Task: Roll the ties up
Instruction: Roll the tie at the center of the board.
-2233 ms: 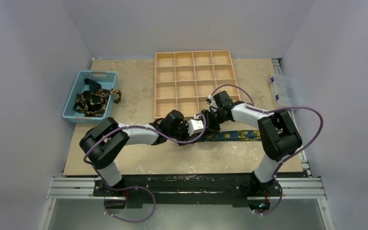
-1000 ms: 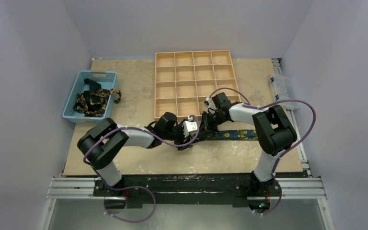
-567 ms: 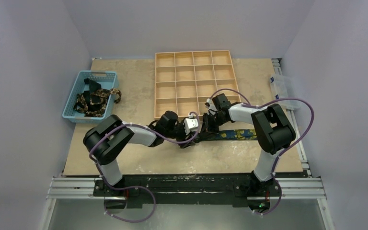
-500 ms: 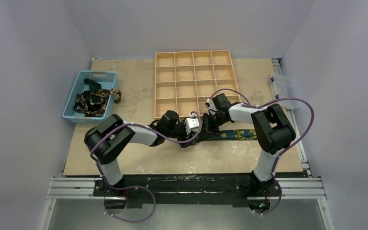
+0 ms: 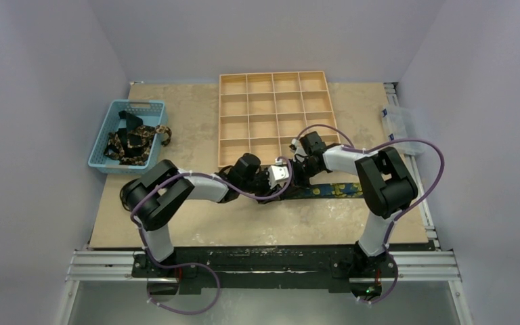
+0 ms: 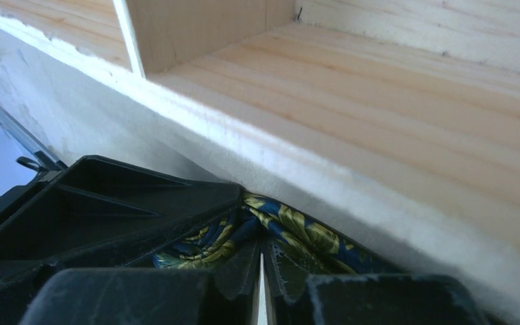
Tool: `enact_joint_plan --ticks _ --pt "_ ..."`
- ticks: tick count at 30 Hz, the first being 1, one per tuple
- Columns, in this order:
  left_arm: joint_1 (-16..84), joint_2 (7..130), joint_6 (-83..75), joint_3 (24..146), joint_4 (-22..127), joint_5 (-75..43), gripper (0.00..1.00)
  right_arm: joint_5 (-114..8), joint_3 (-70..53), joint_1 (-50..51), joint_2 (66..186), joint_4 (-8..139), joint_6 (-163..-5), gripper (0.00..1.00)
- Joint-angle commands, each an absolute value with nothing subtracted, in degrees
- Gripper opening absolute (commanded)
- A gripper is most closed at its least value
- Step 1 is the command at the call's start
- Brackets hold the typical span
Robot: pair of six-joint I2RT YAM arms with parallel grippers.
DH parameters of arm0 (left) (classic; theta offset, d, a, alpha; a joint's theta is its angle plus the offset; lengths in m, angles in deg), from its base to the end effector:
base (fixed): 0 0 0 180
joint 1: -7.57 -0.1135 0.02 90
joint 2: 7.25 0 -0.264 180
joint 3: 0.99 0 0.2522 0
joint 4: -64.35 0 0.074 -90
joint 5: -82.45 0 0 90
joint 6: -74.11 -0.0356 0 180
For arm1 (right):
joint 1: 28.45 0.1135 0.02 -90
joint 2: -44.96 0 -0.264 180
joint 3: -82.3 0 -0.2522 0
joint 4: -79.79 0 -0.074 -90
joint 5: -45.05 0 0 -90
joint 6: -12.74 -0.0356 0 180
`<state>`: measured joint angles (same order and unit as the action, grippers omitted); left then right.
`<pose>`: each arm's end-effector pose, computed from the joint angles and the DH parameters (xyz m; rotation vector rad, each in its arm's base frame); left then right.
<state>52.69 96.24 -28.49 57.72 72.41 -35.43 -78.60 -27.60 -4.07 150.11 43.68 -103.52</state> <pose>0.2317 -0.2563 0.1295 1.3249 1.8264 -0.8480 0.2915 0.1537 0.1254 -0.0989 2.9323 1.0089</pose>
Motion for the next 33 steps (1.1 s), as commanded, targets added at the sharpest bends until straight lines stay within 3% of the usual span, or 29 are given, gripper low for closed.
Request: enact_joint_plan --ticks 1,4,11,15,20,27,33 --pt "53.11 92.69 -31.71 57.5 60.41 -29.59 0.12 -70.05 -26.65 -3.52 147.54 37.24 -99.45 0.12" --pt "53.14 91.85 -32.18 57.26 56.68 -29.03 0.12 -71.32 -25.0 -3.6 144.2 34.56 -99.51 0.21" --pt "53.59 91.64 -34.48 58.43 50.74 -28.32 0.12 -72.13 -23.61 -3.66 144.33 34.44 -99.85 0.23" --pt "54.01 91.78 -34.67 59.66 47.31 -26.79 0.19 -79.01 -23.55 -3.56 143.37 38.2 -102.86 0.35" --pt "55.06 93.25 -34.41 61.05 46.73 -25.98 0.23 -85.44 -26.22 -3.53 142.32 44.69 -108.32 0.41" --pt "55.2 93.75 -34.09 60.35 48.44 -27.15 0.24 -89.08 -29.15 -3.33 143.03 51.67 -113.06 0.42" --pt "55.16 94.15 -33.16 59.72 49.68 -28.82 0.26 -90.45 -31.25 -2.97 146.74 56.47 -113.69 0.35"
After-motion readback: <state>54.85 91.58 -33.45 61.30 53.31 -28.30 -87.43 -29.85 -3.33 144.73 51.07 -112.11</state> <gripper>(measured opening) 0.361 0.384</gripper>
